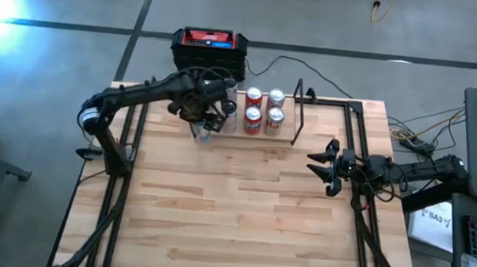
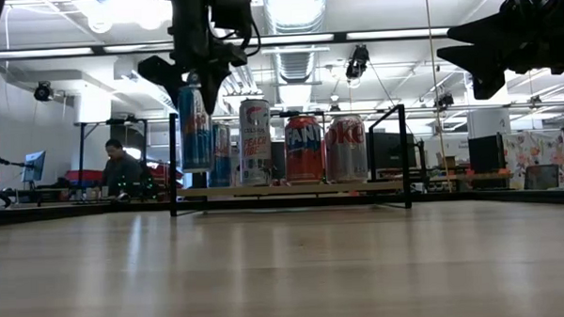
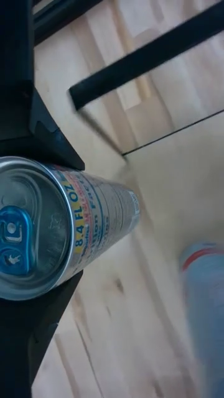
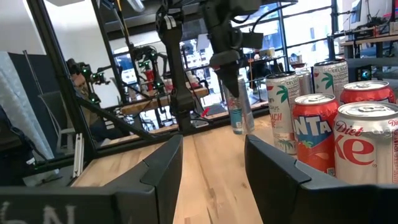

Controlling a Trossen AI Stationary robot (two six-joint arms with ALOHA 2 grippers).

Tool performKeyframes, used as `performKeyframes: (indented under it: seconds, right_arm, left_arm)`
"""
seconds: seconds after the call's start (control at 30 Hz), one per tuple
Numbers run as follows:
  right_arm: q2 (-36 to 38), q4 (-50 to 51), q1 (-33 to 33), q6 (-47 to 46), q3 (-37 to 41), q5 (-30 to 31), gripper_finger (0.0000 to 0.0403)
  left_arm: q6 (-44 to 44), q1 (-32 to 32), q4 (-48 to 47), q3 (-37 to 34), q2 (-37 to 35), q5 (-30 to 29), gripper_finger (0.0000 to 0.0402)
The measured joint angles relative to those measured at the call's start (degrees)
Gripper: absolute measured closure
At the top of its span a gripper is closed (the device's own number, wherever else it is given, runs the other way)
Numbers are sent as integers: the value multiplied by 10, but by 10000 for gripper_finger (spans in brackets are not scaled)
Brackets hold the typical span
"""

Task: Place canned beverage on shelf
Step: Put the blue soda can on the shelf aligned with the other blue soda can

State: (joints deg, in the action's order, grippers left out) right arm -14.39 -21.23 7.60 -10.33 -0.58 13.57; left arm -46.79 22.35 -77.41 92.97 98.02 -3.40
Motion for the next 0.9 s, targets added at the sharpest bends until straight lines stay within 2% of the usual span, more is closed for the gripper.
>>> performKeyframes:
  seconds: [0.9]
  right_arm:
    - [0, 0, 0, 0, 0, 0, 245]
  left_arm:
    - [135, 75, 65, -5, 5, -2, 179]
